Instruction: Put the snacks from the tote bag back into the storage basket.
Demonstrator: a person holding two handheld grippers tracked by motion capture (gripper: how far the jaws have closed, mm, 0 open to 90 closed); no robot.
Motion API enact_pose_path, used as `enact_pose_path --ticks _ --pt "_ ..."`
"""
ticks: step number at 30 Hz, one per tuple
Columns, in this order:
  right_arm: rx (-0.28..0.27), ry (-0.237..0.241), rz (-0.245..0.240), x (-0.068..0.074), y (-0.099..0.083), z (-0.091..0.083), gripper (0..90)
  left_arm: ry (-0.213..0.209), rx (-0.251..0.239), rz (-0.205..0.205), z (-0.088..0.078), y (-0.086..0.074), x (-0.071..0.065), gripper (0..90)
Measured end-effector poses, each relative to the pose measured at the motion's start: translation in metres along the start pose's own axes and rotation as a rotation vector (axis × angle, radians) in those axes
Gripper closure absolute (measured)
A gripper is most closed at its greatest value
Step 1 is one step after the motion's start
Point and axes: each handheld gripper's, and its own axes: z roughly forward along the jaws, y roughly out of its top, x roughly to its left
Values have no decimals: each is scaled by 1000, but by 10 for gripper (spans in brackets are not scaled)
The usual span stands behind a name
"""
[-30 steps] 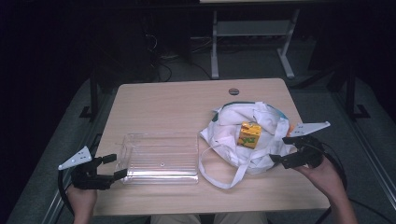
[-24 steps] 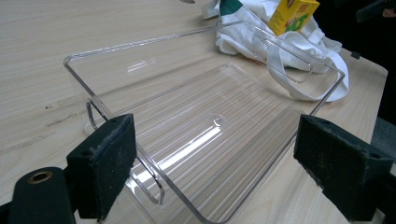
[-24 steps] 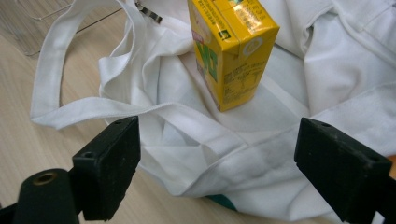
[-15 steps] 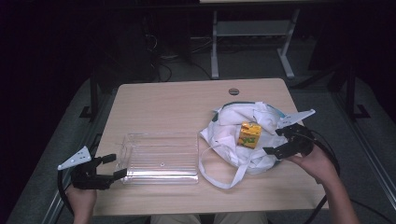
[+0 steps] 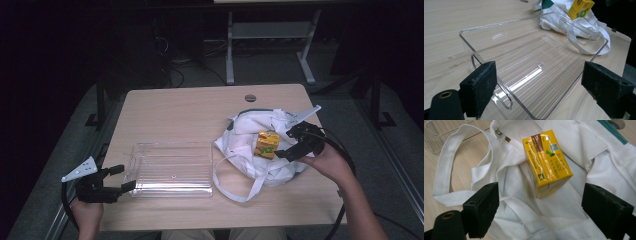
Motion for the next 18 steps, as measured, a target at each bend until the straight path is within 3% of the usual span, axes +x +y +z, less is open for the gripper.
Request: enact_pose_path --ticks 18 --pt "65 17 -70 -6 28 21 191 1 -11 -9 -1 -1 1 127"
